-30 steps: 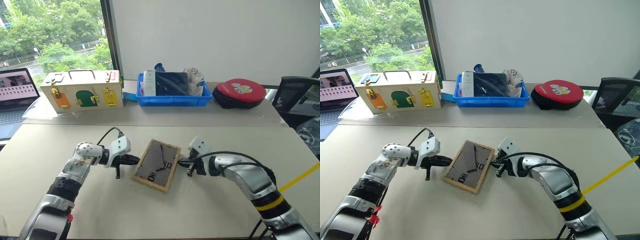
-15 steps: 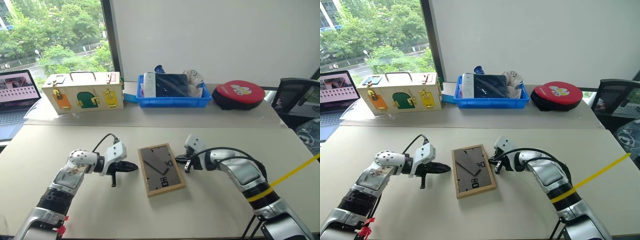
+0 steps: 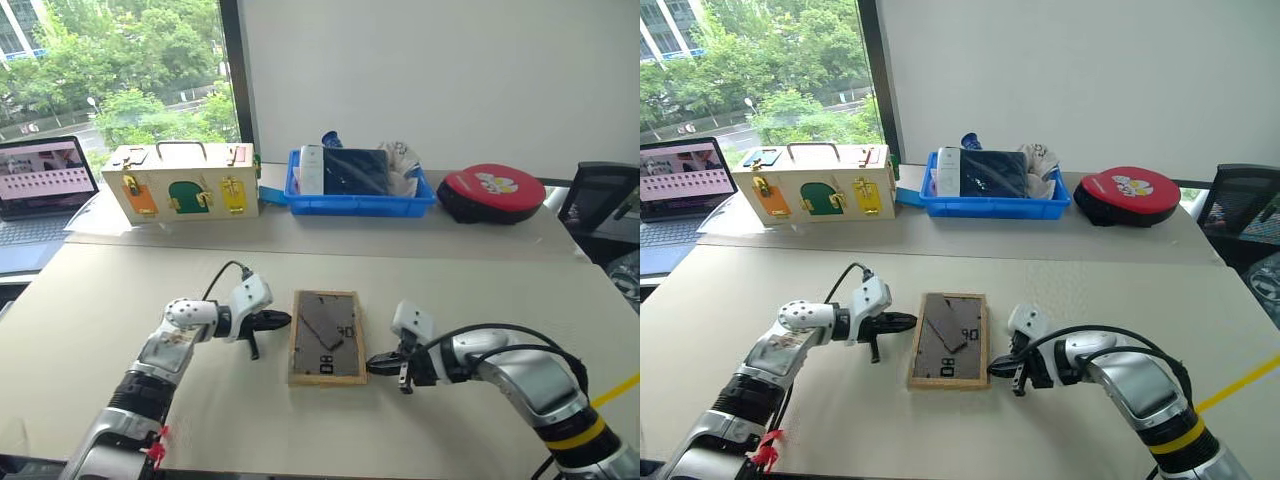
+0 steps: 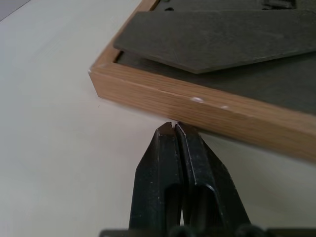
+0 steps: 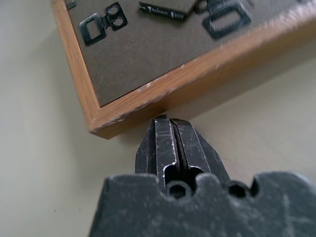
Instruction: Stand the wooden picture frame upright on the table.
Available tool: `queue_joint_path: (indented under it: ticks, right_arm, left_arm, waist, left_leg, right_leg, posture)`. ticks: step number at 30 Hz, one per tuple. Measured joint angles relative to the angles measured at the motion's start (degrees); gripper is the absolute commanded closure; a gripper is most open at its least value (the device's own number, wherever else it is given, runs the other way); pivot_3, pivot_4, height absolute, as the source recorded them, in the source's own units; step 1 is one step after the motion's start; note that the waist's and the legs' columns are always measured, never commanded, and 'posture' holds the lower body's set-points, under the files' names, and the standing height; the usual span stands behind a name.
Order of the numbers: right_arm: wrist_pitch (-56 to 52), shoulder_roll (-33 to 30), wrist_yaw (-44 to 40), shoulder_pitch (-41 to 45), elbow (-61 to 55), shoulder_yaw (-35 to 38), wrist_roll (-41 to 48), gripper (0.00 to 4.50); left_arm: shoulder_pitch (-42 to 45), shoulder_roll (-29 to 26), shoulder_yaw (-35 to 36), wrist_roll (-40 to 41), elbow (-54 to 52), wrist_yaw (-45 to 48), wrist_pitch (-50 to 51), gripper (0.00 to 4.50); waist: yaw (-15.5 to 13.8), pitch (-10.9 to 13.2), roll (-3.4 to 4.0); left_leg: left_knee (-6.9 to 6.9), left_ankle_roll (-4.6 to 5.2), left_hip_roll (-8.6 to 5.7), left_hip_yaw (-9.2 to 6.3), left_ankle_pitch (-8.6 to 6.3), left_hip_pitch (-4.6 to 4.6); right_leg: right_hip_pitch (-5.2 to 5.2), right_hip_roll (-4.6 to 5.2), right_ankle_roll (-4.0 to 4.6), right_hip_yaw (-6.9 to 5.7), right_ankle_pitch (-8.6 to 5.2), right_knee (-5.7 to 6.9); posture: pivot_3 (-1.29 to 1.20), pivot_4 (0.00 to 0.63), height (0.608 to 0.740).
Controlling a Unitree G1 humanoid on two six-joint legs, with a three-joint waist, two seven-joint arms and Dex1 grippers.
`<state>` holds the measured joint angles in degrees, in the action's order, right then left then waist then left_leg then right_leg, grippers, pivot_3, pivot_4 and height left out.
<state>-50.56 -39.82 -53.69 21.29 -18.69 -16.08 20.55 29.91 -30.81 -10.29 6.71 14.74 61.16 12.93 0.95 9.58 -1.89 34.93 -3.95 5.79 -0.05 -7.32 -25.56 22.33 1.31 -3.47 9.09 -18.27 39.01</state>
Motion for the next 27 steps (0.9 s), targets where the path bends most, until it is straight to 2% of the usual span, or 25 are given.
queue_joint_path:
  ticks: [4,7,10,13,16,21,24,27]
  right_arm:
    - [-0.12,-0.56,0.48,-0.16,0.06,0.34,0.17,4.50]
    - [0.39,-3.26,0.04,-1.06,0.50,1.78,0.40,4.50]
    - [3.06,-7.52,-0.99,-2.01,3.87,4.72,0.34,4.50]
    - [3.68,-8.91,-1.09,-1.79,7.47,8.04,0.12,4.50]
    - [3.57,-8.83,-3.32,0.59,8.16,11.52,3.95,4.50]
    - [1.29,-9.09,-7.05,4.64,5.11,13.48,9.52,4.50]
    - [-2.77,-8.86,-8.32,7.73,4.60,13.46,13.58,3.73]
    - [-5.41,-7.71,-9.77,12.94,4.63,13.06,16.53,2.66]
  left_arm:
    - [0.25,0.28,-0.48,-0.29,-0.02,-0.84,-0.01,4.37]
    - [-0.68,-0.80,-0.45,-0.12,-0.98,-0.84,0.02,4.37]
    - [-3.83,-4.82,0.95,0.66,-4.69,0.21,1.25,4.37]
    - [-6.40,-8.12,3.25,2.56,-6.67,1.32,3.33,4.37]
    - [-9.44,-10.91,7.94,8.44,-10.19,3.38,10.59,4.37]
    - [-10.03,-12.22,16.49,22.30,-18.81,4.03,25.26,4.37]
    - [-10.36,-12.89,20.70,30.55,-21.70,3.13,35.41,3.68]
    - [-9.97,-14.58,23.92,37.32,-23.60,1.68,44.11,2.44]
  waist:
    - [0.01,0.00,0.00]
    - [-0.06,0.00,0.00]
    - [0.03,-0.01,0.01]
    - [0.73,0.00,0.01]
    - [1.81,0.05,0.05]
    - [1.52,0.07,0.02]
    - [1.57,0.10,0.01]
    - [1.79,0.14,-0.04]
  left_leg:
    - [-0.02,0.00,0.00,-0.01,0.00,0.00]
    - [-0.01,0.00,-0.01,-0.01,0.00,0.00]
    - [-0.04,0.01,-0.01,0.00,-0.01,0.06]
    - [-0.11,0.01,0.02,-0.01,0.00,0.12]
    - [-0.16,0.01,0.02,-0.02,0.00,0.06]
    - [-0.11,0.02,0.01,-0.09,-0.02,-0.01]
    - [-0.11,0.02,0.01,-0.10,-0.02,-0.02]
    - [-0.12,0.02,0.02,-0.15,-0.02,-0.01]
  right_leg:
    - [-0.01,0.00,0.05,-0.01,0.02,0.00]
    - [-0.04,0.01,0.03,-0.01,0.01,-0.04]
    - [-0.06,0.02,0.01,-0.01,0.00,-0.07]
    - [-0.04,0.01,-0.02,-0.02,-0.05,-0.04]
    - [0.02,0.00,0.00,-0.02,-0.08,-0.01]
    - [-0.01,0.03,-0.06,-0.11,-0.13,-0.04]
    - [0.02,0.03,-0.07,-0.12,-0.13,-0.04]
    - [0.03,0.02,-0.09,-0.17,-0.16,-0.04]
  posture:
    - [0.00,0.150,0.723]
    - [0.00,0.150,0.723]
    - [0.00,0.150,0.723]
    - [0.00,0.150,0.723]
    - [0.00,0.150,0.723]
    - [0.00,0.150,0.723]
    - [0.00,0.150,0.723]
    - [0.00,0.150,0.723]
